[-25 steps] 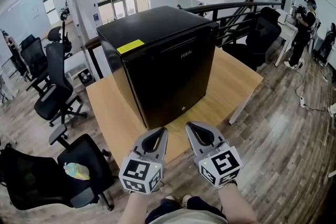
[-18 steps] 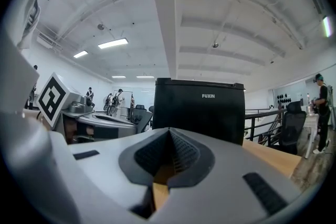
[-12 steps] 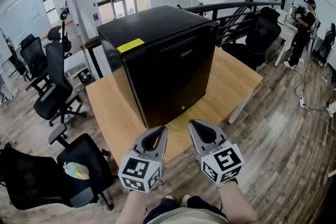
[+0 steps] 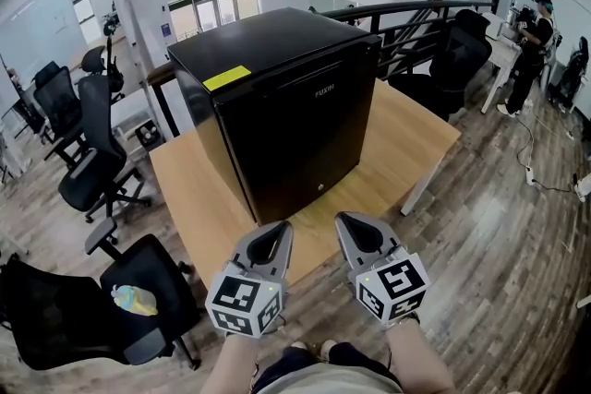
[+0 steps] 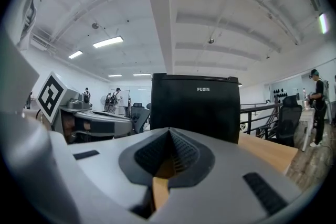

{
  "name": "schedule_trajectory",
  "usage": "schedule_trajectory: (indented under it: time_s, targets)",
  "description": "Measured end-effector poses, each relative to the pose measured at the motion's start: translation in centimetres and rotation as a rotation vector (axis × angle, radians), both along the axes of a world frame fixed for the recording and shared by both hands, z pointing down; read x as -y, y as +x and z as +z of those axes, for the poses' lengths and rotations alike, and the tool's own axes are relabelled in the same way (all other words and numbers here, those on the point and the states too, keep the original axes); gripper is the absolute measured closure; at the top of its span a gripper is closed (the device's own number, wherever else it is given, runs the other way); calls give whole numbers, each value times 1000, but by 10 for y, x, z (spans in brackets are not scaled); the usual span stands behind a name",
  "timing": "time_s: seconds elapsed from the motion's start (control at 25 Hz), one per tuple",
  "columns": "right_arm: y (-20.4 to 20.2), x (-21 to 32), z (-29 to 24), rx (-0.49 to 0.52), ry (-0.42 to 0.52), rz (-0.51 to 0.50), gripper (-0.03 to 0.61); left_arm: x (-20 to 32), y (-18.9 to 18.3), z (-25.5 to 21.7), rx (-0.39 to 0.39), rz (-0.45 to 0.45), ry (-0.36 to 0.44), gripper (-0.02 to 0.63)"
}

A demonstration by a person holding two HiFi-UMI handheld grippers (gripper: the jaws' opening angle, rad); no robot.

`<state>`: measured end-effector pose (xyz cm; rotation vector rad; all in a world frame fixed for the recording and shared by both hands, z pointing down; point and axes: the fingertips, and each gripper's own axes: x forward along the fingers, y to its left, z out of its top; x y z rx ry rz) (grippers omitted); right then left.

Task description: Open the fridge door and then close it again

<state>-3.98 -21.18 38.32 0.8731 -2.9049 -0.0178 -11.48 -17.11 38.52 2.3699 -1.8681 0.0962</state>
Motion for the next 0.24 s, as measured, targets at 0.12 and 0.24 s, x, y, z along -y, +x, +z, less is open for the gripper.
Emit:
schedule_trajectory:
  time_s: [0.12, 0.24]
  targets:
    - [-1, -4, 2, -6, -2, -7, 580, -1, 0, 0, -14, -6, 0, 607]
    - [-3, -7, 3, -9, -2, -17, 580, -2, 1, 1, -20, -12, -3, 606]
